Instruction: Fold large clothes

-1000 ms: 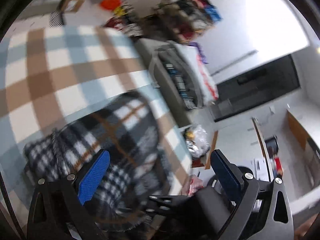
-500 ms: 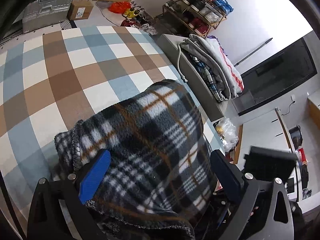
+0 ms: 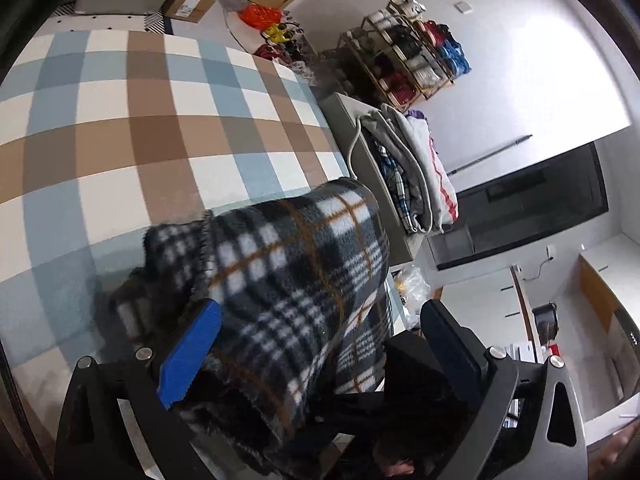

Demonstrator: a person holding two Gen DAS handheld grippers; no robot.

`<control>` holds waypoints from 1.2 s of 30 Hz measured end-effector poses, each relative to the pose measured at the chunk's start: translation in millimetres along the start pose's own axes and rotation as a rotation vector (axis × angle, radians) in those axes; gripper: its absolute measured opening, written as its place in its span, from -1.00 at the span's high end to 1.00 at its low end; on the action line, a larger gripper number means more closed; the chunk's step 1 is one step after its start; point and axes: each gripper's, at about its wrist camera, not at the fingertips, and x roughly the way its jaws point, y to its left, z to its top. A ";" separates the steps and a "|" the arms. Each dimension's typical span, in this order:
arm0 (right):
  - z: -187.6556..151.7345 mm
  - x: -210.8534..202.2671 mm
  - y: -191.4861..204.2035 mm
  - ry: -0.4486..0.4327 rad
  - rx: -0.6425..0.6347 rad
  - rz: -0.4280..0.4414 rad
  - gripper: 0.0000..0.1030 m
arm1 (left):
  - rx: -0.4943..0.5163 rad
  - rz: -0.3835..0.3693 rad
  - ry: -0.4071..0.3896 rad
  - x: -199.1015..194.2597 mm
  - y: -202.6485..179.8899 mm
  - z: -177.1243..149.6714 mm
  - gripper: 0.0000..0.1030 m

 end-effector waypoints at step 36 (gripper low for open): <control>-51.8 -152.2 -9.8 -0.345 0.021 -0.090 -1.00 | 0.139 0.193 -0.279 -24.3 -63.4 -73.1 -0.90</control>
